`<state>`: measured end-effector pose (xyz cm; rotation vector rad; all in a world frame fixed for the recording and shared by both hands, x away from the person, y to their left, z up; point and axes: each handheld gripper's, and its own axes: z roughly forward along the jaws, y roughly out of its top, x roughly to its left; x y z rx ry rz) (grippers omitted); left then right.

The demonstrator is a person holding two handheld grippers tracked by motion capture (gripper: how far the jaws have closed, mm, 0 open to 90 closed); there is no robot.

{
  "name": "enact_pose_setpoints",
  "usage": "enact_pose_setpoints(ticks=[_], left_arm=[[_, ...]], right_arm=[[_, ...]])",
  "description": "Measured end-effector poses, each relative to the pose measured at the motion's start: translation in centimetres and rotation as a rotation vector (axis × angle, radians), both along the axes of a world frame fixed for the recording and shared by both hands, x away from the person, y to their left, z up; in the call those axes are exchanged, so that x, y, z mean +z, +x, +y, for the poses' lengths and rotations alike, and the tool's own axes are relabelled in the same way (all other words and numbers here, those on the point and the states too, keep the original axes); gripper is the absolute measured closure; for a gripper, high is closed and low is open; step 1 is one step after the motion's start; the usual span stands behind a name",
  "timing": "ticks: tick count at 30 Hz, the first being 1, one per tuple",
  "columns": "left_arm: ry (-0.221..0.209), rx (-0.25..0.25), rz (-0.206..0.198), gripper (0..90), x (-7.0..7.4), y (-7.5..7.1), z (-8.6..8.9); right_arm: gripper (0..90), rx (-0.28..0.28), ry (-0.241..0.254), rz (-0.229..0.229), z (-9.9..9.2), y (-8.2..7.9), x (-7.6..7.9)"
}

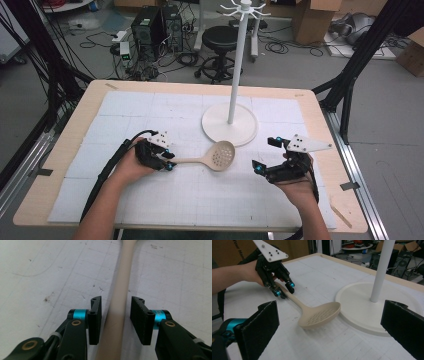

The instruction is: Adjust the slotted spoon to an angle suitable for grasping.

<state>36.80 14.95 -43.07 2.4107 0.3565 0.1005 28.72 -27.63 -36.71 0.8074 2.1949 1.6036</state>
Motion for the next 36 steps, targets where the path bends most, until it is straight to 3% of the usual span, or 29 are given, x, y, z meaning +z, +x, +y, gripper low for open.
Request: enact_pose_setpoints(ticks=[3,6,11,17,19,24,36], left_arm=[[0.012,-0.037,-0.025,71.3,0.1,-0.2,-0.2],[0.000,-0.079,-0.019,74.7,0.0,-0.4,-0.5],[0.006,-0.077,-0.022,74.8,0.1,-0.6,-0.7],[0.009,-0.132,-0.017,74.9,0.1,-1.0,-1.9],[0.051,-0.151,-0.021,74.9,0.5,-1.2,-2.8],[0.077,-0.217,-0.014,74.9,0.6,-1.6,-5.4],[0.057,-0.305,-0.022,74.9,0.5,-2.2,-11.2]], right_arm=[[0.5,0.000,0.000,0.006,0.0,0.0,0.0],[0.5,0.000,0.000,0.000,0.0,0.0,0.0],[0.5,-0.002,0.000,0.002,0.0,0.0,0.0],[0.5,0.004,-0.002,0.004,0.2,0.1,0.0],[0.5,0.006,-0.002,0.007,0.3,0.1,0.0],[0.5,0.007,0.000,0.003,0.3,0.1,0.1],[0.5,0.012,0.010,-0.004,0.1,0.0,0.2]])
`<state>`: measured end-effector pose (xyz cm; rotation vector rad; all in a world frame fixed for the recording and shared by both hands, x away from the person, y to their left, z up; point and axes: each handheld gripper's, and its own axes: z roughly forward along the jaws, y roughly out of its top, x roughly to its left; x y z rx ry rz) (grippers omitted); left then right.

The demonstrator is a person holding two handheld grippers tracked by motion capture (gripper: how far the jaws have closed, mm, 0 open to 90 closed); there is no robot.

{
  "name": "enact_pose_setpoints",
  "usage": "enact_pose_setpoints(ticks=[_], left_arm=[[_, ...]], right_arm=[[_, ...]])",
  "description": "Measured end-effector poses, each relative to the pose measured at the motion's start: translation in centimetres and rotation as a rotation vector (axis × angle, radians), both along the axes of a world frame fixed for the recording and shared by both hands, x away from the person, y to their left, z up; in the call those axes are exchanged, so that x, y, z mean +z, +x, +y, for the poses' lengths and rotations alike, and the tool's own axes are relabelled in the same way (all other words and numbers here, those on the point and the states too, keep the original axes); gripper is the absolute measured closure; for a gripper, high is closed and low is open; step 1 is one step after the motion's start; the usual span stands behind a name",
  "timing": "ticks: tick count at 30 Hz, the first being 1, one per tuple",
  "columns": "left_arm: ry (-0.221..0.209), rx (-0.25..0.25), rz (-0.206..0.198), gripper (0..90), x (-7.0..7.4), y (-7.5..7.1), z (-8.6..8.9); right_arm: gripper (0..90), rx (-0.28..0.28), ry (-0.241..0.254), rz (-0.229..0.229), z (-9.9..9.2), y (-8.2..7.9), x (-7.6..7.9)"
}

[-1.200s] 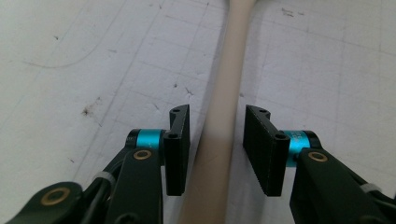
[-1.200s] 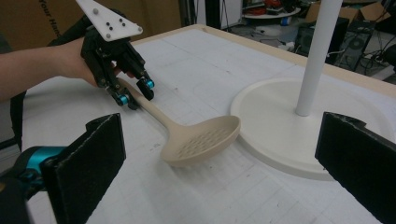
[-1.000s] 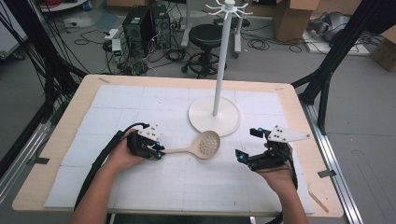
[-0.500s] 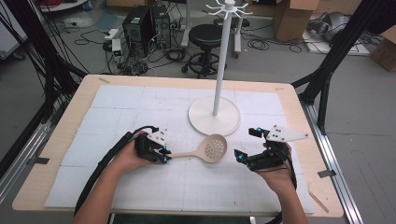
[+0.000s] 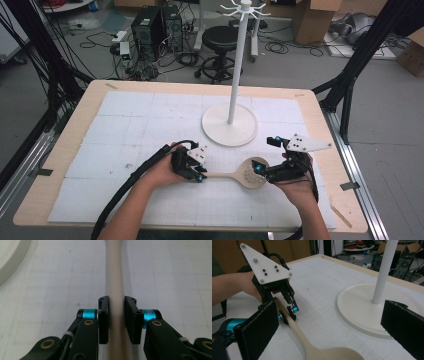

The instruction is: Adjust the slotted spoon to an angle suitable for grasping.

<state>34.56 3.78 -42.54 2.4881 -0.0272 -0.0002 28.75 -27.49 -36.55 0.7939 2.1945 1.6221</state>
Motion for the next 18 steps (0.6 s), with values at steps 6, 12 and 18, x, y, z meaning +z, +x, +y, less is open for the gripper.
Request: enact_pose_setpoints(ticks=[6,12,18], left_arm=[[-0.016,-0.034,0.005,74.9,-0.1,-0.1,-2.6],[-0.024,-0.052,0.016,74.9,-0.2,-0.1,-4.3],[-0.019,-0.060,0.016,74.9,-0.2,-0.1,-5.5]], right_arm=[[0.5,0.001,0.005,0.001,-0.1,-0.1,0.1],[0.5,0.003,0.003,0.004,-0.2,-0.1,0.0],[0.5,-0.001,0.007,0.001,-0.4,-0.1,0.0]])
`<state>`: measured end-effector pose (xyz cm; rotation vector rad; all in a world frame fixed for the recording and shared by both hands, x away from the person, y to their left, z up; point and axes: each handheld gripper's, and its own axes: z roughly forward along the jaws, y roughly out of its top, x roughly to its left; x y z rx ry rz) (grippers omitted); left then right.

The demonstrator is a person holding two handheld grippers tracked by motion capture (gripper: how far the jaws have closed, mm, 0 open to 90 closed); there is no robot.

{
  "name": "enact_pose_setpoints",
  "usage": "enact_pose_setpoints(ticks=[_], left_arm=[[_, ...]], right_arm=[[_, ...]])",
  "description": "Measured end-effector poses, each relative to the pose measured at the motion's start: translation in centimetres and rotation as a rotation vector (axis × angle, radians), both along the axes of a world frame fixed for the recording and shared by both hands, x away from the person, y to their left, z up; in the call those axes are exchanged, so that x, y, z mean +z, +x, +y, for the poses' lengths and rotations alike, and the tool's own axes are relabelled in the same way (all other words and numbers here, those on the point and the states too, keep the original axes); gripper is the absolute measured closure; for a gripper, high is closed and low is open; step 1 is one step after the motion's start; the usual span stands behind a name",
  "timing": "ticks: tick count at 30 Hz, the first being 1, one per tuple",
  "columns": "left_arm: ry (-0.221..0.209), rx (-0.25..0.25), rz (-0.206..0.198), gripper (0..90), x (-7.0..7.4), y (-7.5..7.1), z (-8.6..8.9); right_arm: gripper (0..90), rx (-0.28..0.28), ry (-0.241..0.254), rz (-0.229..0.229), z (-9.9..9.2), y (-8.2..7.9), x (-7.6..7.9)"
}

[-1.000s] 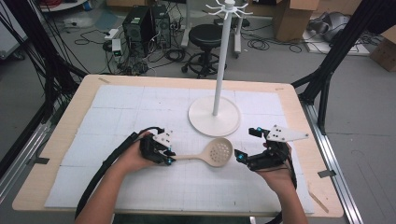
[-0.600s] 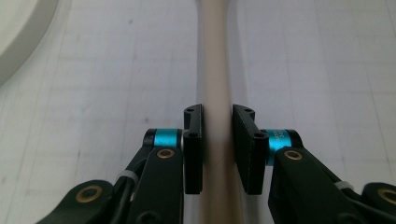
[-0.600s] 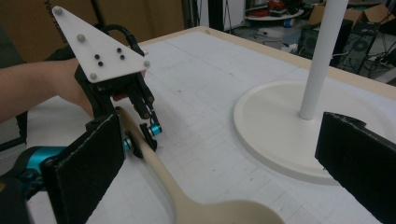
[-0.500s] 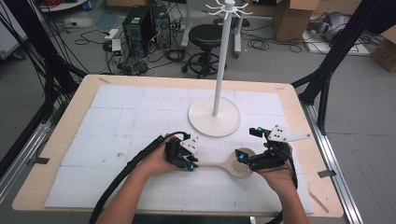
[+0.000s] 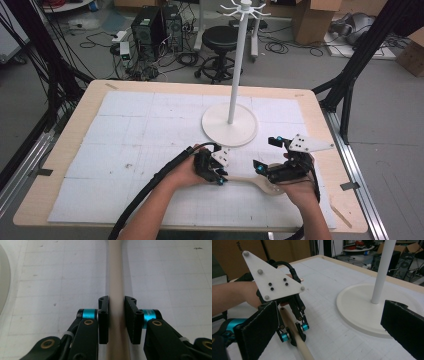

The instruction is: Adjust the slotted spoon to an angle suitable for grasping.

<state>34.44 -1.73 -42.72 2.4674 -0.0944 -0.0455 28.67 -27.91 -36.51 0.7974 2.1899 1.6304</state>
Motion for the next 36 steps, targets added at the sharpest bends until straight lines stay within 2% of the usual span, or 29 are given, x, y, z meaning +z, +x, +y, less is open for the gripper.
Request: enact_pose_setpoints(ticks=[5,7,10,13,16,19,22,25,30,33,36], left_arm=[[-0.007,0.007,0.010,72.2,0.0,0.1,0.0],[-0.010,0.039,-0.007,60.0,0.1,0.1,0.2],[-0.029,0.062,-0.016,49.0,0.6,0.1,0.8],[-0.086,0.110,-0.030,37.6,1.4,-0.1,2.3],[-0.153,0.152,-0.037,32.2,2.0,-0.1,4.4],[-0.187,0.194,-0.058,28.6,2.6,-0.2,6.9],[-0.242,0.235,-0.078,25.5,3.3,-0.3,9.2],[-0.294,0.273,-0.077,20.2,3.8,-0.5,10.7],[-0.377,0.298,-0.070,17.4,4.7,-1.2,13.0],[-0.449,0.308,-0.054,16.1,4.8,-1.8,14.5],[-0.480,0.323,-0.061,14.6,4.9,-2.3,16.1]], right_arm=[[0.5,0.001,-0.001,0.002,0.0,-0.1,0.0],[0.5,0.000,-0.003,0.004,0.0,-0.1,0.0],[0.5,0.000,-0.002,0.000,-0.1,-0.1,0.0],[0.5,-0.003,-0.002,0.002,-0.1,-0.2,0.0],[0.5,0.000,-0.003,-0.005,-0.1,-0.2,0.1],[0.5,0.005,-0.012,-0.002,0.1,-0.2,0.0],[0.5,0.005,-0.017,0.005,0.3,-0.2,-0.1],[0.5,0.009,-0.021,0.004,0.3,-0.2,-0.1],[0.5,0.002,-0.024,0.006,0.4,0.0,-0.1],[0.5,0.005,-0.028,0.008,0.5,0.0,-0.1],[0.5,0.007,-0.034,0.009,0.6,0.0,-0.2]])
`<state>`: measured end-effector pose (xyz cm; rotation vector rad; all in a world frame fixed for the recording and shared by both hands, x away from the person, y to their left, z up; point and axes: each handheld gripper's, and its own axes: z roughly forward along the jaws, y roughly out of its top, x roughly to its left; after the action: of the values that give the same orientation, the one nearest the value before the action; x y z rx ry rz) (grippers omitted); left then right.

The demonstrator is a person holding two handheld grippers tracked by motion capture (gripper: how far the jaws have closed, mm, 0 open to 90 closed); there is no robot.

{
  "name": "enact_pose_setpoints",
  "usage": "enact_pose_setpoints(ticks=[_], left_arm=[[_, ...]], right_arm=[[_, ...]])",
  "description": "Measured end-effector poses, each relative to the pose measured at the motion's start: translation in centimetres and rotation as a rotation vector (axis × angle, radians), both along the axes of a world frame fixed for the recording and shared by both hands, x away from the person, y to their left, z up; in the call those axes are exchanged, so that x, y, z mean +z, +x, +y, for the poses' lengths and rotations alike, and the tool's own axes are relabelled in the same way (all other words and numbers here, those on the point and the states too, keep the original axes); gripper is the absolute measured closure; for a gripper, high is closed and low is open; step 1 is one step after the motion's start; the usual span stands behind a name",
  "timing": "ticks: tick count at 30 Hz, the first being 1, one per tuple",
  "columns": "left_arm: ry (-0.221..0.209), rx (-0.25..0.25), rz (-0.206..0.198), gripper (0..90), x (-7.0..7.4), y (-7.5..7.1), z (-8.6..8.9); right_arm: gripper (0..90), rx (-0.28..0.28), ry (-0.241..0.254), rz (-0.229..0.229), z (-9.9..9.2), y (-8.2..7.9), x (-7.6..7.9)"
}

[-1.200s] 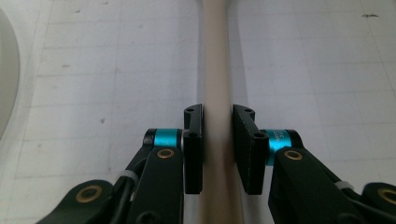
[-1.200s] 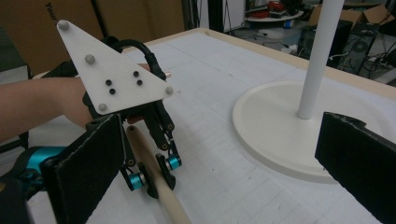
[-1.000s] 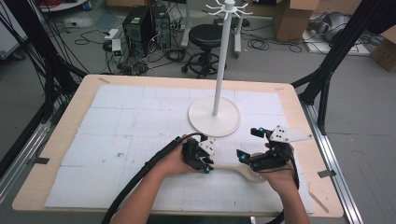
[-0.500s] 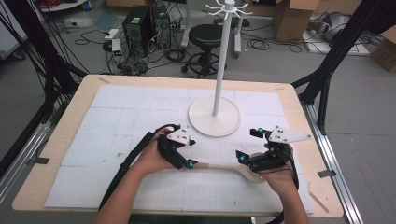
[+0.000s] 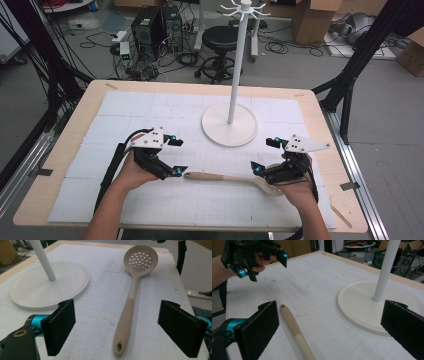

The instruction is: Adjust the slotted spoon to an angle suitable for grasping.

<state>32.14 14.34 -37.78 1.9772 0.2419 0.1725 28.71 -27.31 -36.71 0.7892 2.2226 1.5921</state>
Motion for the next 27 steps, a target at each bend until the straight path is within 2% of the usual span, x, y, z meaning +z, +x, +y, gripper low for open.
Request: enact_pose_setpoints(ticks=[7,13,16,27], left_arm=[[-0.068,0.036,0.001,10.7,-0.1,-0.5,3.1],[-0.101,0.089,0.009,6.9,-0.4,-0.5,5.2],[-0.120,0.099,0.004,6.3,-0.3,-0.6,5.7],[-0.141,0.101,-0.009,5.9,-0.1,-1.0,6.2]], right_arm=[[0.5,0.002,0.002,0.004,0.1,0.0,0.0],[0.5,0.006,0.004,0.003,0.2,0.3,0.1],[0.5,0.006,0.007,0.004,0.2,0.4,0.2],[0.5,0.014,0.003,0.013,0.8,0.6,0.1]])
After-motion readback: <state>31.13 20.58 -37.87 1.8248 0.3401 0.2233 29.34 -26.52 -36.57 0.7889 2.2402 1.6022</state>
